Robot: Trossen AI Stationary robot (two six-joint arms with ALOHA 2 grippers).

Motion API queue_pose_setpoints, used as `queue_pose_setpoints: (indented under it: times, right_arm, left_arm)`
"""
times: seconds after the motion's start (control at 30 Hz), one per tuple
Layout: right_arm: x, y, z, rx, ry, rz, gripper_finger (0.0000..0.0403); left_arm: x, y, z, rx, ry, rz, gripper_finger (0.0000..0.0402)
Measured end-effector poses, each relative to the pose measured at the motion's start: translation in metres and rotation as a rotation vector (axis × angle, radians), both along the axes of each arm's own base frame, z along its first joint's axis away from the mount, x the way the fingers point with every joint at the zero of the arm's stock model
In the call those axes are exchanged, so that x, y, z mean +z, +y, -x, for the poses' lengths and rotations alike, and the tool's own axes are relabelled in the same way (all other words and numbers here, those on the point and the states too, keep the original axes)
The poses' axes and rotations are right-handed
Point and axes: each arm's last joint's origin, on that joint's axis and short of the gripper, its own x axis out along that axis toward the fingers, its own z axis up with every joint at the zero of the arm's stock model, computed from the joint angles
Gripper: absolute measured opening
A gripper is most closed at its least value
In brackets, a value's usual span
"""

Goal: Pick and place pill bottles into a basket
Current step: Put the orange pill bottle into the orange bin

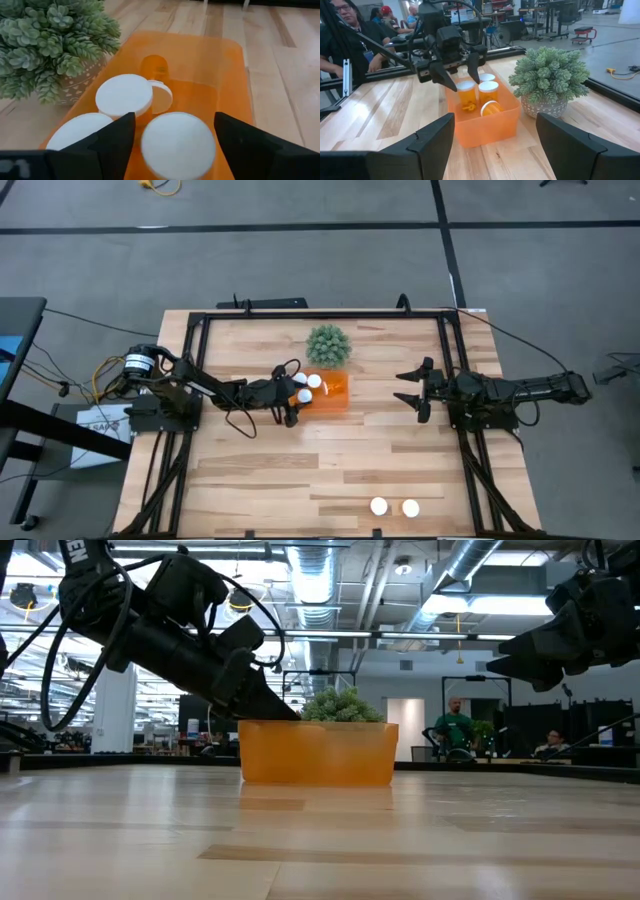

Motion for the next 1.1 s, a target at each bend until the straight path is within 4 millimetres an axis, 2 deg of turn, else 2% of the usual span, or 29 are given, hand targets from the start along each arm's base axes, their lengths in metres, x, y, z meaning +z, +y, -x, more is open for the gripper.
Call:
queue_pose_setpoints:
  times: [0.17,0.37,0.57,0.7,0.83,0.97,1.1]
  right_arm:
    - [0.0,0.0,0.0,0.0,0.0,0.0,0.0276]
    - [0.0,0.0,0.0,0.0,0.0,0.0,0.0276]
    - [0.0,0.0,0.0,0.0,0.0,0.0,0.0276]
    - [0.0,0.0,0.0,0.0,0.0,0.0,0.0276]
    - [0.0,0.0,0.0,0.0,0.0,0.0,0.0276]
    - [0.0,0.0,0.0,0.0,0.0,0.0,0.0276]
    - [0.0,0.0,0.0,0.0,0.0,0.0,0.0276]
  left_arm:
    - [0.007,-0.008,-0.002,-0.025,-0.036,-0.114,0.027]
    - [0.043,-0.025,-0.011,-0.069,-0.139,-0.202,0.0263]
    - [0.075,-0.057,-0.008,-0.247,-0.2,-0.177,0.0261]
    - [0.091,-0.087,0.009,-0.341,-0.206,-0.187,0.0261]
    - [0.115,-0.11,0.035,-0.387,-0.243,-0.234,0.0261]
    - [0.142,-0.111,0.065,-0.38,-0.279,-0.243,0.0261]
    - [0.16,-0.101,0.094,-0.412,-0.276,-0.221,0.0261]
